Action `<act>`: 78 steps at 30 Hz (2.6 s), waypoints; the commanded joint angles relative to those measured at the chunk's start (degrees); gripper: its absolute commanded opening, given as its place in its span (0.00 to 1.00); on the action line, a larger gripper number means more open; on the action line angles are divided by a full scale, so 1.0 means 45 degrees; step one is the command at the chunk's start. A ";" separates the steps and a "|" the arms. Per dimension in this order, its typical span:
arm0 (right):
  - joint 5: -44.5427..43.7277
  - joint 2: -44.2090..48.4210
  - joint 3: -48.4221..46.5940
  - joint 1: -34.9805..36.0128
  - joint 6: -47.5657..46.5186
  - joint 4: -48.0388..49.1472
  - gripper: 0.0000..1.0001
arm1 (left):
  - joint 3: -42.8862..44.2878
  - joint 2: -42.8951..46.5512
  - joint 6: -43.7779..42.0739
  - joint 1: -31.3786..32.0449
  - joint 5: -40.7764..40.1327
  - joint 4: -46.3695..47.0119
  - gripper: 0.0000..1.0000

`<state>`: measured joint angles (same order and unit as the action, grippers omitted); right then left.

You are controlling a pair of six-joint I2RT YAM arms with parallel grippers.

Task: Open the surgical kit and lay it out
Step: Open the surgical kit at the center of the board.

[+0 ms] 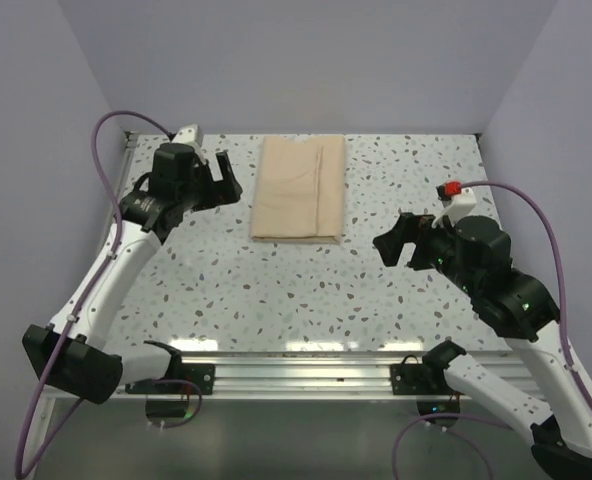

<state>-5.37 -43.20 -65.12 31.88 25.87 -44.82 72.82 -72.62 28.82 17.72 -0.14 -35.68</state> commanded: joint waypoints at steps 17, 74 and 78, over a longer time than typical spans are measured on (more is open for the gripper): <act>-0.2069 -0.0925 0.0663 0.0006 0.0853 -0.0042 0.98 | 0.2935 -0.6339 -0.1579 0.3131 -0.3052 0.0313 0.76; -0.0624 -1.2053 -0.6541 0.1157 -0.0846 0.0741 0.90 | 0.3121 -0.6266 -0.0369 -0.1436 -0.4833 -0.1898 0.78; -0.0449 -1.3714 -0.8062 0.1548 -0.0749 0.0468 0.89 | 0.0740 -0.5719 -0.0154 -0.1437 -0.4072 -0.1310 0.99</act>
<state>-9.15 -100.77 -96.27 37.85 23.29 -41.56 81.34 -101.54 27.11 10.76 -21.37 -44.29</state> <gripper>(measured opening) 0.897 0.985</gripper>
